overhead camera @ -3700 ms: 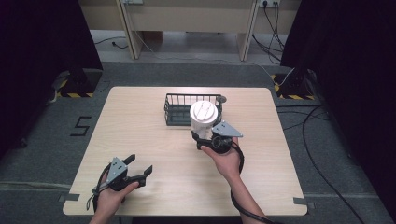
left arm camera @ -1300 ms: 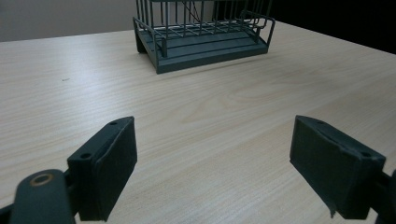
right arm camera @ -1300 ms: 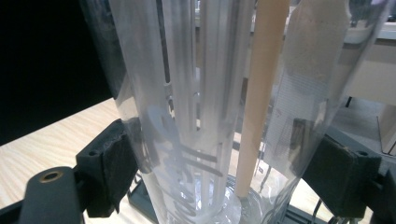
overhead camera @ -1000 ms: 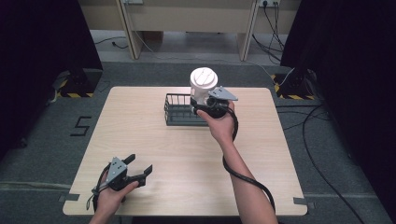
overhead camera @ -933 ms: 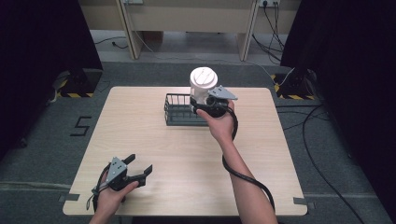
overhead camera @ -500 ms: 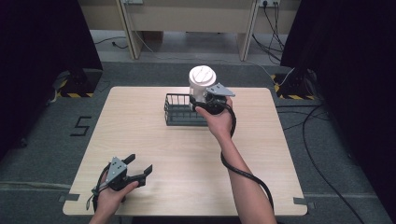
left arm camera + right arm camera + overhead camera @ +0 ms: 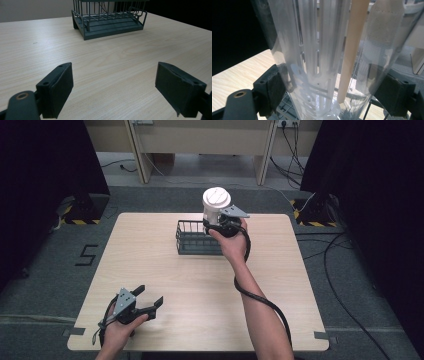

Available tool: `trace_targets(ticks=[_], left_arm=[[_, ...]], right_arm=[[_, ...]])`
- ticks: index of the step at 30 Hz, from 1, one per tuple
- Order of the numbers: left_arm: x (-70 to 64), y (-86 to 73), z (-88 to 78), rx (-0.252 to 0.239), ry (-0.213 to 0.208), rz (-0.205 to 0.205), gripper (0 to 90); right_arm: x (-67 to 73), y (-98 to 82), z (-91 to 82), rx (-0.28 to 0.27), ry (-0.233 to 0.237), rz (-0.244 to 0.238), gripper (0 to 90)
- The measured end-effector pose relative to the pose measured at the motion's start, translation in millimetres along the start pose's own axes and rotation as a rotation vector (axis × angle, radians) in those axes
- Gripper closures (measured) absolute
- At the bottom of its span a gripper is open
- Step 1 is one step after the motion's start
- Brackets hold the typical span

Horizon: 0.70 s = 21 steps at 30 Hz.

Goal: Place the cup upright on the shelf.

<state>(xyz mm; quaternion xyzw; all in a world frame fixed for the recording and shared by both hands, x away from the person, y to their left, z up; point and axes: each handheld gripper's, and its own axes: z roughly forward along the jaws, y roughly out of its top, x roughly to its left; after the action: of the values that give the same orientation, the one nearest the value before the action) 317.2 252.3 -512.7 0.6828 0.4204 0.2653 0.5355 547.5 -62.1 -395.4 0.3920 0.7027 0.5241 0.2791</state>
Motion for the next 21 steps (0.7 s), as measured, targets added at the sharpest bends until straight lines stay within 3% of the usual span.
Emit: trace_targets(ticks=[21], left_arm=[[0.0,0.2,0.1,-0.003,-0.004,-0.006,14.5]], right_arm=[[-2.5,-14.7,34.3,0.068,-0.027,0.041,18.6]])
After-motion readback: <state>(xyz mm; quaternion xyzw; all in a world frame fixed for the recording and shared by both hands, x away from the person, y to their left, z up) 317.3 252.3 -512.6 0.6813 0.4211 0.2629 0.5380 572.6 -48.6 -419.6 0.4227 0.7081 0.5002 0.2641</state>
